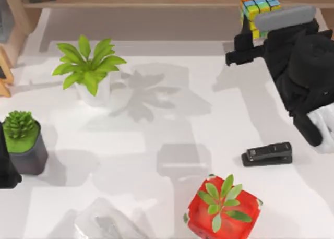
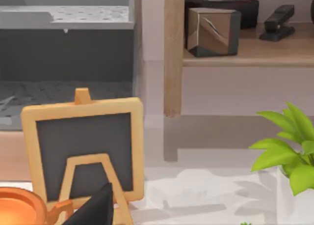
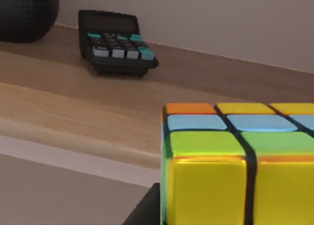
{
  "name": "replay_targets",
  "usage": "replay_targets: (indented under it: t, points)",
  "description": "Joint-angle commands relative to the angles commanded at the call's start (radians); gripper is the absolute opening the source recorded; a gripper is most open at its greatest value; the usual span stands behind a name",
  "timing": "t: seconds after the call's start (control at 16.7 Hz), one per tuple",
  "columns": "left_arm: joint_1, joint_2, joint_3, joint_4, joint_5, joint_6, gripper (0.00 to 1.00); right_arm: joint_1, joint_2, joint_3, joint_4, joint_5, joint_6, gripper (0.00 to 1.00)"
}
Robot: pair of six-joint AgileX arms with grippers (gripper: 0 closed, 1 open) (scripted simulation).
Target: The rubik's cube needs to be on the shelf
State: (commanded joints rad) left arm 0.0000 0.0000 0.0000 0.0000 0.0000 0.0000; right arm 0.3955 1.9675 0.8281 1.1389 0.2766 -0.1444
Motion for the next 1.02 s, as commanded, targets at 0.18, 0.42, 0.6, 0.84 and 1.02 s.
replay_targets:
  t: [0.18, 0.42, 0.6, 0.84, 1.02]
  points:
    - [0.0, 0.0, 0.0, 0.0, 0.0, 0.0, 1.0, -0.045, 0.034, -0.017, 0.181, 0.038, 0.06, 0.0]
    - [0.0, 0.0, 0.0, 0.0, 0.0, 0.0, 1.0, -0.085, 0.057, -0.023, 0.275, 0.063, 0.095, 0.0]
    - [0.0, 0.0, 0.0, 0.0, 0.0, 0.0, 1.0, -0.085, 0.057, -0.023, 0.275, 0.063, 0.095, 0.0]
    - [0.0, 0.0, 0.0, 0.0, 0.0, 0.0, 1.0, -0.083, 0.059, -0.005, 0.267, 0.06, 0.096, 0.0]
    - [0.0, 0.0, 0.0, 0.0, 0.0, 0.0, 1.0, -0.096, 0.093, 0.083, 0.228, 0.048, 0.098, 0.0]
